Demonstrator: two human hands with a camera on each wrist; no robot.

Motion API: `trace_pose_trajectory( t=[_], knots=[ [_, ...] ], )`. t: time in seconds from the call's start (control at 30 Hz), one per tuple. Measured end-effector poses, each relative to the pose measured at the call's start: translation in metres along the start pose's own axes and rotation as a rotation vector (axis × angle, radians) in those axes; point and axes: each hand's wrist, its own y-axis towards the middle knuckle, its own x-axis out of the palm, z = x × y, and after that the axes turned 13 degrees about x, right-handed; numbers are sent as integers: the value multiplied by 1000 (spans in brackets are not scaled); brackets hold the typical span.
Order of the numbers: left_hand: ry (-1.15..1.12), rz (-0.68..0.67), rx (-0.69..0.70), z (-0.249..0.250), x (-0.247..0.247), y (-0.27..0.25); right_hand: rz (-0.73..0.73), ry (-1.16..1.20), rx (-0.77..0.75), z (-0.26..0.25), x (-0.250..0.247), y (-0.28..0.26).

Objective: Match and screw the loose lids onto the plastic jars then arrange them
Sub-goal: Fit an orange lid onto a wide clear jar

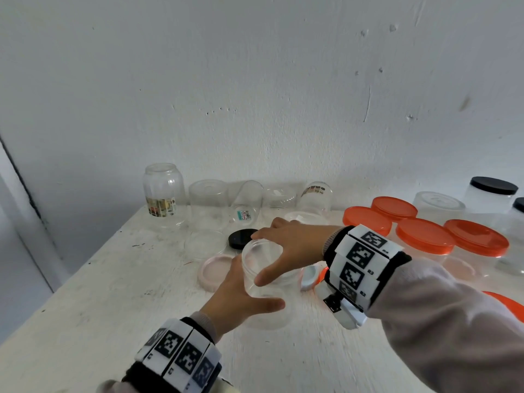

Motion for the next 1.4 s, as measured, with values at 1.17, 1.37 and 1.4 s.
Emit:
trace_pose_trajectory(
  t=[1.17,1.37,1.4],
  knots=[
    [50,30,-22,-15,-4,-1,386,49,-47,4,57,-10],
    [81,3,-10,-15,-6,0,420,83,-39,4,63,-9],
    [95,1,-9,-15,-5,0,417,103,-45,5,64,-9]
  ],
)
